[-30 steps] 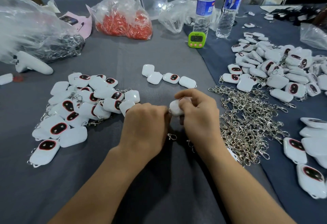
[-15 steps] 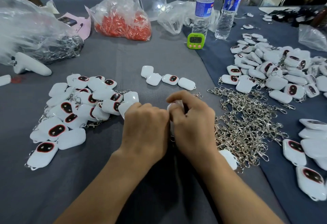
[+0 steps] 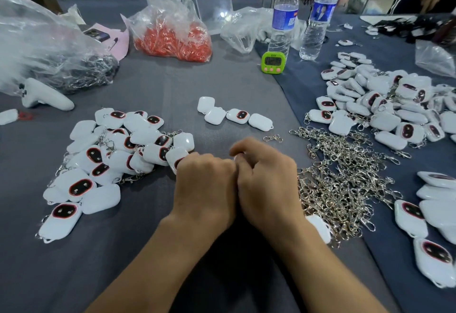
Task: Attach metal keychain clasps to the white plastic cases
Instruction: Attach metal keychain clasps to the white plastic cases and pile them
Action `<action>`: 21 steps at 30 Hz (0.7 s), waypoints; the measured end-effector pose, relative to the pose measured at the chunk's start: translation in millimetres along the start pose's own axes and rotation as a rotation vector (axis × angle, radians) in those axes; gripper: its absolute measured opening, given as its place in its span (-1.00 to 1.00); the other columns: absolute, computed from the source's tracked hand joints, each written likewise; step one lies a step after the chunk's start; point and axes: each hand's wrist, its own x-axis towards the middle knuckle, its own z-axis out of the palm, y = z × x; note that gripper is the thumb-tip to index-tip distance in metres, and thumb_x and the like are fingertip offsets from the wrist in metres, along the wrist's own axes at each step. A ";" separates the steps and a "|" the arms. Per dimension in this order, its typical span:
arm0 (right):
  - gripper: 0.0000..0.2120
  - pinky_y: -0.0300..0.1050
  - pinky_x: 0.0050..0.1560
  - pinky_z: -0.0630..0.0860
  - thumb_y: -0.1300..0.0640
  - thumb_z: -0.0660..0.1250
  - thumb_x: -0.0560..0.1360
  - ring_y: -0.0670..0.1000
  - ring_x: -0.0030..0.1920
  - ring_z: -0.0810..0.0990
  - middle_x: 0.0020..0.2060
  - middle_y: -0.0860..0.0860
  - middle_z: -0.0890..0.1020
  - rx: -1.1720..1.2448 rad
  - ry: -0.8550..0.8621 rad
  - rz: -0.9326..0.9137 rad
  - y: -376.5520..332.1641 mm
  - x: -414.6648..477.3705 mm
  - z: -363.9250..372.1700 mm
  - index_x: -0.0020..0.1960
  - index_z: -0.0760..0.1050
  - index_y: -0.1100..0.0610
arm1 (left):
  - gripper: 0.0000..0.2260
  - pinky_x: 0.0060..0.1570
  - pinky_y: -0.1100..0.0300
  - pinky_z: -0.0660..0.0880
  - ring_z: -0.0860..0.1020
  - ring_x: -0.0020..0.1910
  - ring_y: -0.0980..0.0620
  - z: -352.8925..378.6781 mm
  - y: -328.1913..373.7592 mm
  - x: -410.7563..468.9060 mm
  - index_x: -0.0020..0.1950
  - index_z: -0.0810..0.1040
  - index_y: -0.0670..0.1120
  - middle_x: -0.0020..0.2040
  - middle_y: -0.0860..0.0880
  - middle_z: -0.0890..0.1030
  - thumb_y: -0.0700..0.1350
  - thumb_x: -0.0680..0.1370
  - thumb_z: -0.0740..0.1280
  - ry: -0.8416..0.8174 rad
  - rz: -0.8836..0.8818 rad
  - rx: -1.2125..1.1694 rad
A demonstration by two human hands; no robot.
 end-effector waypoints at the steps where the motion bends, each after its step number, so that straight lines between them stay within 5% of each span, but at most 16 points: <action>1: -0.84 -0.45 -0.20 0.37 0.11 0.27 0.44 -0.14 -0.28 0.52 -0.37 -0.19 0.59 -0.010 0.007 -0.027 0.0 -0.8 1.9 -0.11 0.61 -0.07 | -0.87 -0.36 0.23 0.10 0.43 -0.60 -0.10 2.6 0.5 -1.6 -0.52 0.49 -0.06 -0.58 -0.03 0.46 -0.13 0.17 0.42 0.006 0.001 0.008; 5: -0.81 -0.18 -0.33 0.45 0.25 0.30 0.48 -0.06 -0.44 0.49 -0.36 -0.05 0.67 0.400 -0.008 0.396 6.0 17.5 -8.1 -0.13 0.67 0.05 | -0.95 -0.38 0.19 0.36 0.55 -0.42 -0.02 10.9 -7.8 -6.1 -0.18 0.72 0.14 -0.45 0.07 0.59 0.08 0.42 0.54 0.044 -0.313 -0.382; 9: -0.82 -0.31 -0.58 0.24 0.38 0.26 0.50 -0.04 -0.59 0.35 -0.41 0.13 0.61 0.742 -0.045 0.628 4.3 22.4 -14.8 -0.11 0.63 0.21 | -0.87 -0.45 0.37 0.29 0.37 -0.55 0.22 20.7 -11.4 0.9 -0.24 0.71 0.20 -0.56 0.17 0.45 -0.01 0.37 0.61 0.106 -0.457 -0.897; 21: -0.83 -0.32 -0.56 0.22 0.38 0.24 0.49 -0.05 -0.59 0.34 -0.46 0.08 0.58 0.828 -0.071 0.673 3.4 24.3 -19.1 -0.09 0.59 0.23 | -0.91 -0.47 0.44 0.21 0.30 -0.57 0.20 20.5 -8.3 -1.6 -0.22 0.72 0.15 -0.58 0.18 0.37 -0.03 0.41 0.58 0.142 -0.404 -0.913</action>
